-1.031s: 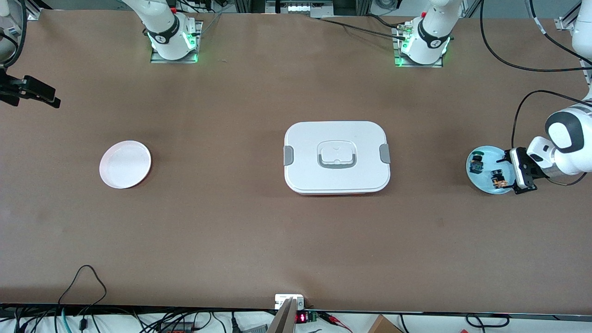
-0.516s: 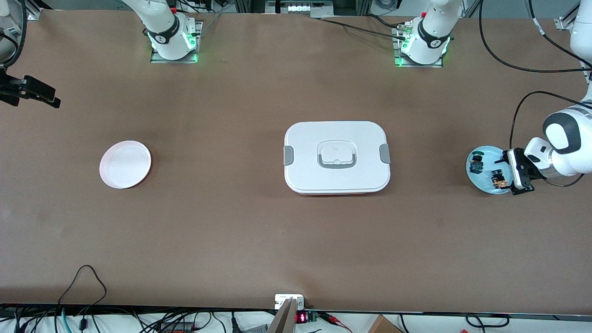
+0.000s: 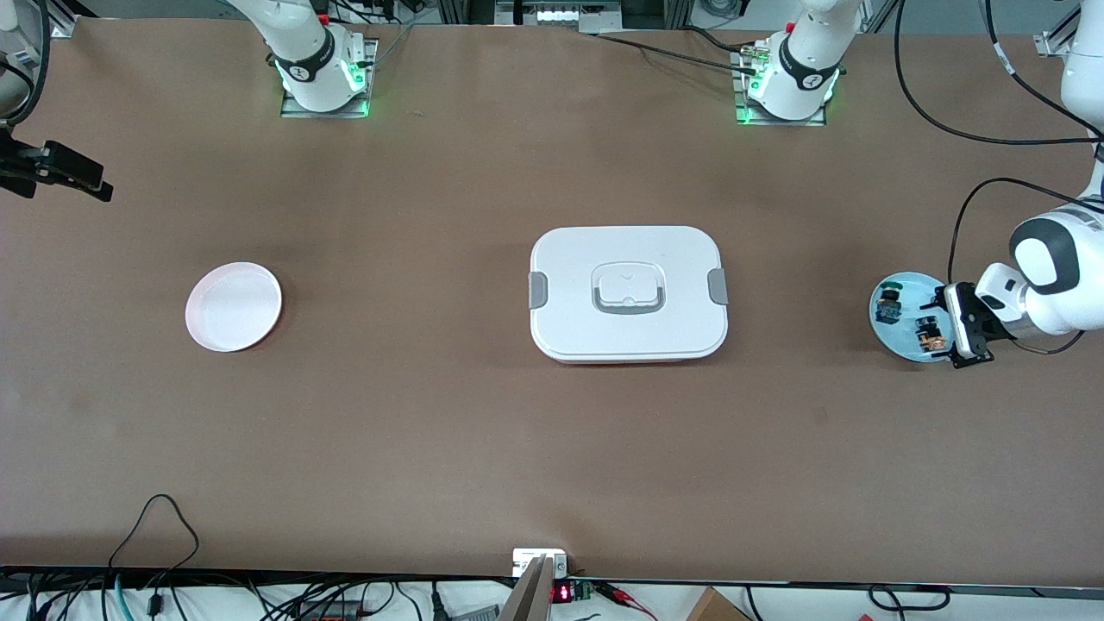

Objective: Transfer orange switch to right arm and place
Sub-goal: 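Close the left gripper on the orange switch, then lift the orange switch with the left gripper and carry it across the container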

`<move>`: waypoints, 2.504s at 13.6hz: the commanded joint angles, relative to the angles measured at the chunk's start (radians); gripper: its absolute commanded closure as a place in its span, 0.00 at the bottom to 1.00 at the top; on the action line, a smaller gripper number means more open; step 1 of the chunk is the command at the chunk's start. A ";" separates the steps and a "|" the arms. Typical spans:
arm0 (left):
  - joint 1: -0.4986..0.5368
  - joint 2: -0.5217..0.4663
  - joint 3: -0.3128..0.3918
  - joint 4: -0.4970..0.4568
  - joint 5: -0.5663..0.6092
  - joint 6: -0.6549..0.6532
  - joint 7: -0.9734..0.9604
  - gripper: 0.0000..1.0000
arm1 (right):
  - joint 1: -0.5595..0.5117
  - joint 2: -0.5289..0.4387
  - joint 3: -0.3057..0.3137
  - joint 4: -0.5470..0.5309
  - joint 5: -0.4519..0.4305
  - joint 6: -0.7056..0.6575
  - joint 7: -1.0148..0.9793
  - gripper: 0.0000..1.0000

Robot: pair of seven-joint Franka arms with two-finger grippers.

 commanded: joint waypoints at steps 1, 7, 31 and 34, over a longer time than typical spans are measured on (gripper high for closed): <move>-0.001 0.015 0.000 0.027 0.019 -0.003 -0.002 0.00 | 0.002 0.001 0.000 0.011 0.001 -0.003 -0.002 0.00; 0.010 0.032 -0.001 0.030 0.019 -0.001 0.050 0.13 | 0.002 0.001 0.000 0.011 0.001 -0.005 -0.002 0.00; -0.138 0.058 -0.188 0.295 -0.732 -0.710 0.095 1.00 | 0.003 0.005 -0.001 -0.019 0.015 0.059 0.013 0.00; -0.339 0.065 -0.194 0.294 -1.069 -0.715 0.090 1.00 | 0.003 -0.047 -0.001 -0.096 0.014 0.112 0.012 0.00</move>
